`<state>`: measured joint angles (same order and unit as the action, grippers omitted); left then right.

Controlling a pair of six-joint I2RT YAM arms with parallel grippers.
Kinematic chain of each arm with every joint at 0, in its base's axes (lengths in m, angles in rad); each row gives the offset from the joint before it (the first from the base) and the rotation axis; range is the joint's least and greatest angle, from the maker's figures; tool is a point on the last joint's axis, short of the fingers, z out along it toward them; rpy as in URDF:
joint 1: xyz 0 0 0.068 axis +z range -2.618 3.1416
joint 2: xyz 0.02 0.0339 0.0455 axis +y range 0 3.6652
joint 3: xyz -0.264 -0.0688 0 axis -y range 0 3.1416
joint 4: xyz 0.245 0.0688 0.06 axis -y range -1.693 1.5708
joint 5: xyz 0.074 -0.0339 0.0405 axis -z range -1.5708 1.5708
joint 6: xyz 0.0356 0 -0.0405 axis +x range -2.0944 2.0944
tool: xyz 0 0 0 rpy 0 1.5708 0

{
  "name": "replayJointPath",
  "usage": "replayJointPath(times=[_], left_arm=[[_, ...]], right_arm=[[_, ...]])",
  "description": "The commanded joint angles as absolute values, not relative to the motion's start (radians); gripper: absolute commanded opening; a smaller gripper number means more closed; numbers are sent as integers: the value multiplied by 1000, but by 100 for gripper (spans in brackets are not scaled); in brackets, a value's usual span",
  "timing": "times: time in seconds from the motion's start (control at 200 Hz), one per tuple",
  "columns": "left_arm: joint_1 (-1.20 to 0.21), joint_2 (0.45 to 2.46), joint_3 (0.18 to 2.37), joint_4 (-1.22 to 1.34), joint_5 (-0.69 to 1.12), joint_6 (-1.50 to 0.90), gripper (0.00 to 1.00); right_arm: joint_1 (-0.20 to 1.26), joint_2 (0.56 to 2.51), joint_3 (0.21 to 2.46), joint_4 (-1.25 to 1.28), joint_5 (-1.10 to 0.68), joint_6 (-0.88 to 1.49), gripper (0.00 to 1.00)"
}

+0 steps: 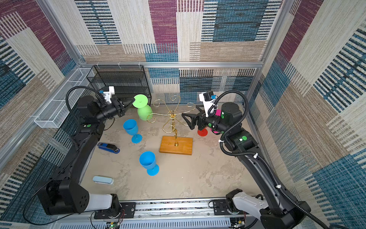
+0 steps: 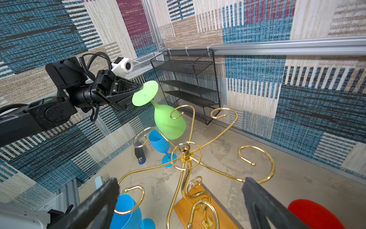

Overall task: Take the wine glass off the wine glass rack
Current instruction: Pick up the wine glass from the wine glass rack.

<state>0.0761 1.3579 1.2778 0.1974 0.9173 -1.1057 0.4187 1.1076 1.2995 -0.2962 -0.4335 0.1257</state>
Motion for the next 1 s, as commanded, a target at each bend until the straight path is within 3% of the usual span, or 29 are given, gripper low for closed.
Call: replayJointPath(times=[0.0,0.155,0.351,0.761,0.992], left_arm=[[133,1324,1257,399,996,-1271,0],[233,1287,1235,637,1040,-1503,0],[259,1287,1236,911,1048,-1760,0],[259,1255,1246,954,1044,-1839,0],[257,1248,1239,963,1026,-1858,0]], right_arm=[[419,1112,1292,-168,-428,74,99],[434,1201,1328,-61,-495,43,99],[583,1346,1458,-15,-410,-136,100],[705,1653,1752,26,-432,-283,99],[764,1840,1985,-96,-423,-335,99]])
